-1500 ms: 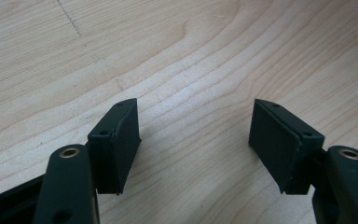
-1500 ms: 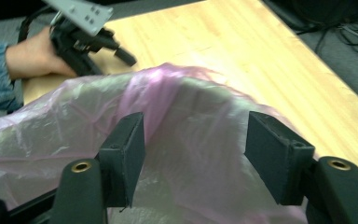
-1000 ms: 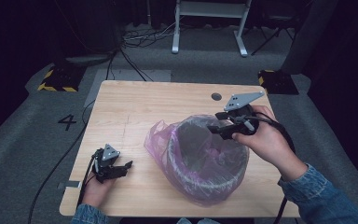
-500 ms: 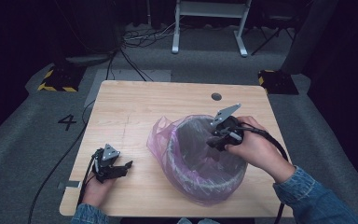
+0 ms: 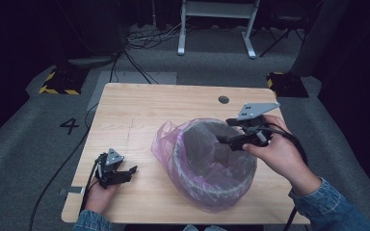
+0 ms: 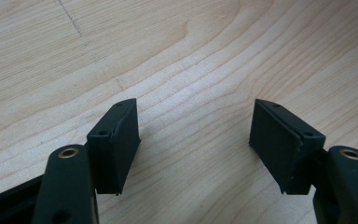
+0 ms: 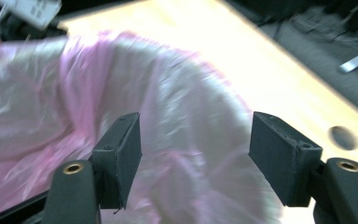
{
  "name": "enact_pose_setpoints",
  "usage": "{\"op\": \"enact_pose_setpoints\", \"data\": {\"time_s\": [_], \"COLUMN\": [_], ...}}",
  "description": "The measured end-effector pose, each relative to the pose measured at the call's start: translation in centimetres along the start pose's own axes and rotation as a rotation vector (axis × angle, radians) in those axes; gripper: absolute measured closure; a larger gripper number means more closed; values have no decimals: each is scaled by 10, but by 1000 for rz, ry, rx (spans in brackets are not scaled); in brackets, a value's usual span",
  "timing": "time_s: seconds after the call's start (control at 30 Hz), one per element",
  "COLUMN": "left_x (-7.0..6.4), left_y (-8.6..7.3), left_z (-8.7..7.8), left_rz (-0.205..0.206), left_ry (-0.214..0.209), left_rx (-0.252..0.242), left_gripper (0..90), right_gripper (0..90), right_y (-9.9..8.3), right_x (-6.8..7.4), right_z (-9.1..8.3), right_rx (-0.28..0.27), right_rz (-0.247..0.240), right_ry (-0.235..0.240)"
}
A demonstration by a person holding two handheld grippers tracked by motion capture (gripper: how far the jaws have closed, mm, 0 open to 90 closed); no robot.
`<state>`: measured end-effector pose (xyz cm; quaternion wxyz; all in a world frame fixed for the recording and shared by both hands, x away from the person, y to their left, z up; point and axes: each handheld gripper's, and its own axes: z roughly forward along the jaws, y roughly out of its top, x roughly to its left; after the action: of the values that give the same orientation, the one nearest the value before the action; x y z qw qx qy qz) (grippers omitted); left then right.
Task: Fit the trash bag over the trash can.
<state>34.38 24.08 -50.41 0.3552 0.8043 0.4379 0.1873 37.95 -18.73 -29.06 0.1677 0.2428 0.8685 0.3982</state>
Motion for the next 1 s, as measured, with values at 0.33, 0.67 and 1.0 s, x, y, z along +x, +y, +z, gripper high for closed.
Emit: {"op": "enact_pose_setpoints", "data": {"time_s": [0.33, 0.67, 1.0], "left_x": [0, 2, 6], "left_y": [0, 0, -5], "left_z": [0, 0, -6], "left_rz": [0, 19, 37], "left_ry": [0, -21, -37], "left_rx": [0, 4, 3], "left_gripper": [329, 305, 304], "right_gripper": [325, 311, 302], "right_y": [-29, -64, -109], "right_x": [-40, -60, -71], "right_z": [-31, -53, -66], "right_rx": [-44, -32, -9], "right_rz": [122, 190, 269], "right_ry": [-105, -190, -223]}}
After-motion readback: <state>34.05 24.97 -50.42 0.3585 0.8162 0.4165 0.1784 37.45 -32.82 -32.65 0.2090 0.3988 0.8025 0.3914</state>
